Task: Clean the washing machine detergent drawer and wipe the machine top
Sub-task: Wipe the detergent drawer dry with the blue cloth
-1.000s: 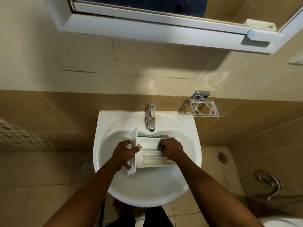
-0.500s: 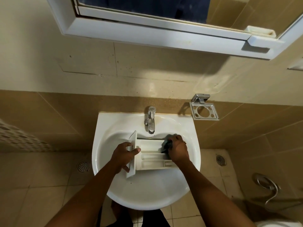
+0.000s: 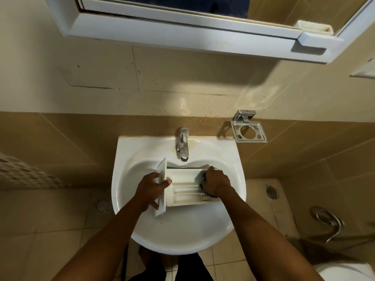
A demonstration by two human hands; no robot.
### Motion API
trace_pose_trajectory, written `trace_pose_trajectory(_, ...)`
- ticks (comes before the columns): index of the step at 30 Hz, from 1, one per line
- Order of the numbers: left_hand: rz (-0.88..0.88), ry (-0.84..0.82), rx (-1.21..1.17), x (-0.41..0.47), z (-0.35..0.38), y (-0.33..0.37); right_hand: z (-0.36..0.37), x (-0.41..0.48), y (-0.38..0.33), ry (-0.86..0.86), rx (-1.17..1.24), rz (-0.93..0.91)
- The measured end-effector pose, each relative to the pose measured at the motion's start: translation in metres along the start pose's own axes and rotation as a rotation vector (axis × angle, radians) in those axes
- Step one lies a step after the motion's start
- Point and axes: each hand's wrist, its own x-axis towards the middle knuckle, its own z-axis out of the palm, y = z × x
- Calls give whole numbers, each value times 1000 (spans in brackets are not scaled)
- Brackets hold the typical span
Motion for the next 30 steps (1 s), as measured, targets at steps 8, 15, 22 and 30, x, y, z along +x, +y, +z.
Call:
trace_pose_trajectory(8,-16,9,35,2,2,-1,-34,18,9,-74,-106,-102)
trace_pose_trajectory(15,-16,-2,9,1,2,1,-9,1,23,-131,63,-263)
trace_pose_trajectory(22,-17,-8,4,0,1,-1,-60,-16,47,97,42,-71)
trace_pose_trajectory(30,-8,-9,-3,2,1,-3,-8,-43,8,-105,26,-178)
